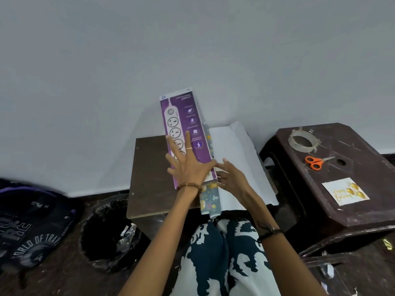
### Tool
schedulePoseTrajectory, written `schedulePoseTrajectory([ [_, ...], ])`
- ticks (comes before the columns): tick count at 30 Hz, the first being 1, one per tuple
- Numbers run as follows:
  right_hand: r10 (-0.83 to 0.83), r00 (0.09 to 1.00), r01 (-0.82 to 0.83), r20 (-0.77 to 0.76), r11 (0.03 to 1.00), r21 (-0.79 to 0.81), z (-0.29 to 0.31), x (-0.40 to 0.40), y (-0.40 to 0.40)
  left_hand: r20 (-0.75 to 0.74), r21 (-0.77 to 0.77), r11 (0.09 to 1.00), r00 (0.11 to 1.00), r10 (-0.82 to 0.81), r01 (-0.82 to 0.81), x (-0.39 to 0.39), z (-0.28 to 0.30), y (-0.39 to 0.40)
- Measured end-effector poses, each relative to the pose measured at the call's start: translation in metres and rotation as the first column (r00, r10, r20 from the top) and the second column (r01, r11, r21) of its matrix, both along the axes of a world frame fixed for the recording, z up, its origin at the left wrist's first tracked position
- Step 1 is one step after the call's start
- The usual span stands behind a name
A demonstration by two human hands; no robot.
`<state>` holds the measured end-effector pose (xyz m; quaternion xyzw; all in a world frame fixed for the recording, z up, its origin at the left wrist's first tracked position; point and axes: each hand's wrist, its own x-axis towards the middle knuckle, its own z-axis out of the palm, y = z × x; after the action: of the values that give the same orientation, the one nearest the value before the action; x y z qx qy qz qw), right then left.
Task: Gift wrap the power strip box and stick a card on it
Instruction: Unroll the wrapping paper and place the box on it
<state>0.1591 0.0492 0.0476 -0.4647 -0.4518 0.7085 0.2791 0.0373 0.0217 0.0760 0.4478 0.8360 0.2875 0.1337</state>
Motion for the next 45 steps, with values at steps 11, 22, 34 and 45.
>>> schedulePoseTrajectory([
  [11, -0.288, 0.958, 0.283, -0.007, 0.943, -0.173, -0.021, 0.067, 0.01, 0.703, 0.121, 0.912, 0.615, -0.357, 0.391, 0.022, -0.016, 0.025],
  [22, -0.324, 0.946, 0.314, -0.005, 0.92, -0.234, -0.042, 0.1, 0.01, 0.045, -0.464, 0.857, 0.973, -0.228, 0.223, 0.037, -0.078, 0.047],
  [34, -0.269, 0.955, 0.285, 0.126, 0.948, -0.14, -0.027, 0.08, 0.011, 0.753, 0.025, 0.884, 0.59, 0.29, -0.467, -0.022, -0.077, 0.002],
  [45, -0.053, 0.872, -0.085, 0.487, 0.962, 0.258, 0.006, 0.053, 0.018, 0.289, 0.006, 0.982, 0.941, 0.179, -0.188, 0.058, -0.089, -0.035],
])
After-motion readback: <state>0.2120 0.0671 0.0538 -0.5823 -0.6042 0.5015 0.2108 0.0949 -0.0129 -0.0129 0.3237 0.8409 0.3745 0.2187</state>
